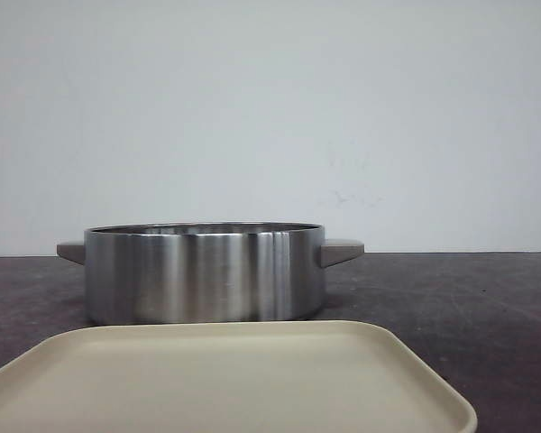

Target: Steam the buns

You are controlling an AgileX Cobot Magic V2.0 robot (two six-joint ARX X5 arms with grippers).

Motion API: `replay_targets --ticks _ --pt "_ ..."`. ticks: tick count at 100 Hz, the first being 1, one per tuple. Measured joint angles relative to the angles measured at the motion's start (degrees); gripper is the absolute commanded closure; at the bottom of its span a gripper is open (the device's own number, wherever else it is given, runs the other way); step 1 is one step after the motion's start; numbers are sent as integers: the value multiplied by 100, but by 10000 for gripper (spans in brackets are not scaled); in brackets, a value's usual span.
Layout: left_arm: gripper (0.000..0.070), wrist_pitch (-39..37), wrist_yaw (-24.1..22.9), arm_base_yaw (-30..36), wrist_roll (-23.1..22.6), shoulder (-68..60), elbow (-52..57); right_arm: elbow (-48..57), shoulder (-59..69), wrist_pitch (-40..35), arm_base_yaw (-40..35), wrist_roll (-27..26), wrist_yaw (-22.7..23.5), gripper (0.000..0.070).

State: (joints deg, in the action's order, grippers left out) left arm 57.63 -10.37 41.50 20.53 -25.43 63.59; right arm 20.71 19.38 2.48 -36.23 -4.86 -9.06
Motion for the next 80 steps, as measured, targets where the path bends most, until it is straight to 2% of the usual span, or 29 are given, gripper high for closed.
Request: replay_targets --ticks 22,34,47,58,80 --pt "643 -2 0 0 0 0 0 -1565 -1563 11 1574 31 46 689" --pt "643 0 0 0 0 0 0 -1980 -1797 2 2299 -57 415 688" --pt "643 -2 0 0 0 0 0 -1991 -1875 -660 2966 -140 752 688" --pt "643 2 0 0 0 0 0 -1989 -1910 -1246 3185 -157 879 688" --pt "643 0 0 0 0 0 0 -1980 -1908 -1252 3178 -157 918 688"
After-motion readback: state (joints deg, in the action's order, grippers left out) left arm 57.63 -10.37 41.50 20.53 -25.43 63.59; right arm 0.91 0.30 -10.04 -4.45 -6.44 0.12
